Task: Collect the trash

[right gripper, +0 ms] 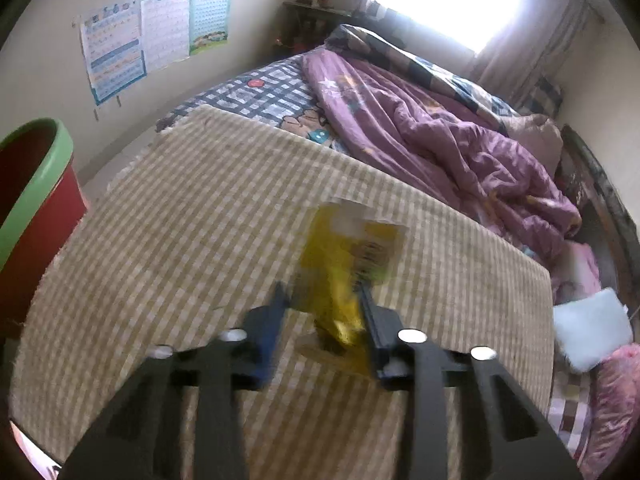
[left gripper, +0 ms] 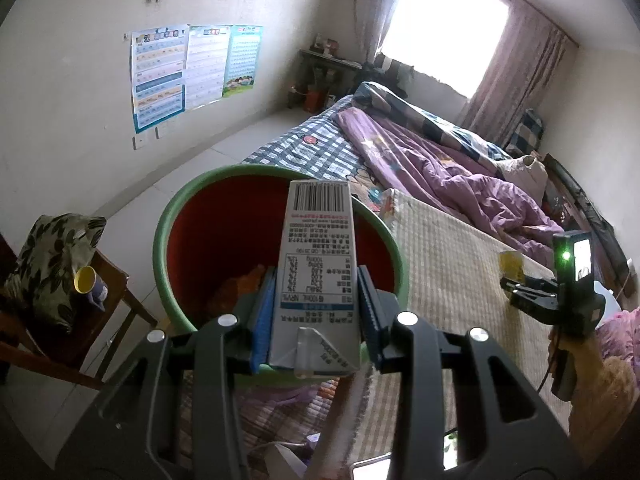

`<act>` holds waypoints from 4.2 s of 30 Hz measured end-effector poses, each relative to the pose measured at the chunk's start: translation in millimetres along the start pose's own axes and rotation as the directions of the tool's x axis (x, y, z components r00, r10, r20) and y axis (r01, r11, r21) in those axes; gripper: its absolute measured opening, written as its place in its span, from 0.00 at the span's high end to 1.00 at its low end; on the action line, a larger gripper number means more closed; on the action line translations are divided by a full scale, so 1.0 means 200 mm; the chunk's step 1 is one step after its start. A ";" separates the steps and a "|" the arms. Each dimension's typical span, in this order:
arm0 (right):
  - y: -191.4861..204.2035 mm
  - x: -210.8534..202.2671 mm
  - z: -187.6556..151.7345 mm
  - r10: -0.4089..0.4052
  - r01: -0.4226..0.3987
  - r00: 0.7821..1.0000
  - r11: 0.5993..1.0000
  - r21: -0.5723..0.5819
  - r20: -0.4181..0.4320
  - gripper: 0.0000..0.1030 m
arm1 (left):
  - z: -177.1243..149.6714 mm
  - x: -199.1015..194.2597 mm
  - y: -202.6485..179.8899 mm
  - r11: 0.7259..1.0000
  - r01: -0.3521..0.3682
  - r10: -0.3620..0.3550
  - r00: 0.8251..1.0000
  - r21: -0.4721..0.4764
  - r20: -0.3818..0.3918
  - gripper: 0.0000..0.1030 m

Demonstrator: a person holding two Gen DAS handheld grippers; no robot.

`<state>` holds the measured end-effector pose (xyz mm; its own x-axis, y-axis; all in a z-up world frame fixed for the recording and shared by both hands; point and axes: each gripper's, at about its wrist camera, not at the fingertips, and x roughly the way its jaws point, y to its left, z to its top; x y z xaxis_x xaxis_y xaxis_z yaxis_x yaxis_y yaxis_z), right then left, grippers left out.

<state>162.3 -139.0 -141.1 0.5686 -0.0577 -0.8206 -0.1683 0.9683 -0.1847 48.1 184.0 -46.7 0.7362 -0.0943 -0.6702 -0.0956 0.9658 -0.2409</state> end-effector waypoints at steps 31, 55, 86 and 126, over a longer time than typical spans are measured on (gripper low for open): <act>0.24 -0.66 0.09 0.531 -0.592 0.794 0.785 0.182 0.295 0.76 | -0.02 0.02 0.00 1.000 0.006 -0.005 1.000 0.009 -0.020 0.65; 0.58 -0.76 0.19 0.593 -0.624 0.750 0.781 0.013 0.293 0.76 | -0.04 0.00 0.07 1.000 0.014 -0.013 1.000 0.015 -0.026 0.63; 0.86 -0.60 0.24 0.634 -0.646 0.744 0.763 -0.017 0.211 0.76 | -0.06 -0.06 0.22 0.999 -0.032 0.032 0.999 0.009 -0.026 0.60; 0.58 -0.68 0.09 0.604 -0.637 0.746 0.770 0.037 0.279 0.34 | -0.08 -0.01 0.13 0.999 -0.046 0.046 0.999 0.021 -0.020 0.55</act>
<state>80.5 -15.4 -41.3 0.5478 0.6097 -0.5729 -0.4619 0.7913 0.4005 33.6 206.2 -62.4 0.7172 -0.0545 -0.6947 -0.1148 0.9741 -0.1950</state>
